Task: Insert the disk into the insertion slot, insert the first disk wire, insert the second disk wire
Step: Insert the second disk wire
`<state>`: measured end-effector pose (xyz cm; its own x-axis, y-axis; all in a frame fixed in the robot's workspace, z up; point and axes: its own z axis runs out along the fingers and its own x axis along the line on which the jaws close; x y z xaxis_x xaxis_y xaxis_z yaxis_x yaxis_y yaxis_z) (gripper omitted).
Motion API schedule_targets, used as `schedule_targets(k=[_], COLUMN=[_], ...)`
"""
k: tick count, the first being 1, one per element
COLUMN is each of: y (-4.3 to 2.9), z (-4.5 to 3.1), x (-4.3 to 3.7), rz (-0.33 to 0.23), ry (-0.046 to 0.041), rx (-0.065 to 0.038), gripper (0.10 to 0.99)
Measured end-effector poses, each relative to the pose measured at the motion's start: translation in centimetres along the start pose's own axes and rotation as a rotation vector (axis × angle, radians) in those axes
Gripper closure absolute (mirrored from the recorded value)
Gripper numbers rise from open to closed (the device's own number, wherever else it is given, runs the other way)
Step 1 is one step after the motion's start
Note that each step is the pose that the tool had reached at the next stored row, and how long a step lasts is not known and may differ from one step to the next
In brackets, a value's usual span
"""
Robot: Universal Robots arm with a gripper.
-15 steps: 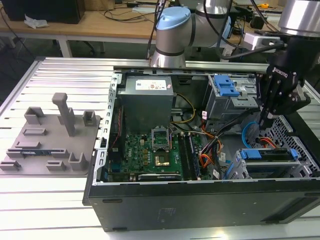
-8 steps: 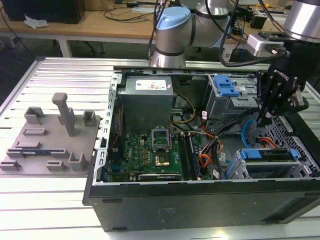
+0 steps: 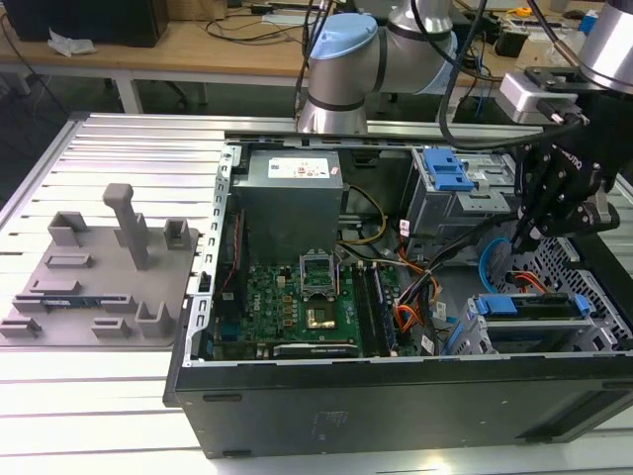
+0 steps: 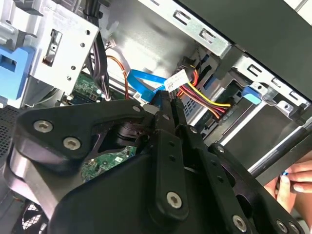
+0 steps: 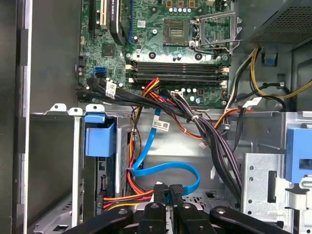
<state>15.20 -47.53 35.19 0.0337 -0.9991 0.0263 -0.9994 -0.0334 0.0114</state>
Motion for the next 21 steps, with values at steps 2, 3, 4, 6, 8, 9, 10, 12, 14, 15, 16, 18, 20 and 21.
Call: schedule_targets(k=[2, 3, 4, 6, 8, 9, 10, 12, 14, 15, 16, 18, 20, 21], y=[0.02, 0.03, 0.04, 0.06, 0.08, 0.10, 0.11, 0.14, 0.16, 0.17, 0.18, 0.20, 0.30, 0.35], z=[-0.21, -0.35, -0.43, -0.58, -0.66, -0.65, -0.65, -0.62, -0.61, -0.59, -0.59, -0.57, -0.57, -0.57], x=[0.52, 0.83, 1.04, 1.49, 2.31, 2.63, 2.93, 3.85, 4.57, 4.90, 5.20, 5.63, 5.92, 6.02], rz=[0.000, 0.000, 0.000, 0.000, -0.001, -0.001, -0.001, -0.001, -0.001, -0.001, -0.001, -0.001, -0.001, -0.001], ry=[-0.0109, -0.0164, -0.0206, -0.0338, -0.0549, -0.0603, -0.0650, -0.0793, -0.0913, -0.0967, -0.1012, -0.1073, -0.1143, -0.1172], rx=[0.000, 0.001, 0.001, 0.001, 0.002, 0.002, 0.002, 0.003, 0.003, 0.003, 0.003, 0.004, 0.004, 0.004], gripper=[0.925, 0.925, 0.925, 0.925, 0.925, 0.925, 0.925, 0.925, 0.925, 0.925, 0.925, 0.925, 0.925, 0.925])
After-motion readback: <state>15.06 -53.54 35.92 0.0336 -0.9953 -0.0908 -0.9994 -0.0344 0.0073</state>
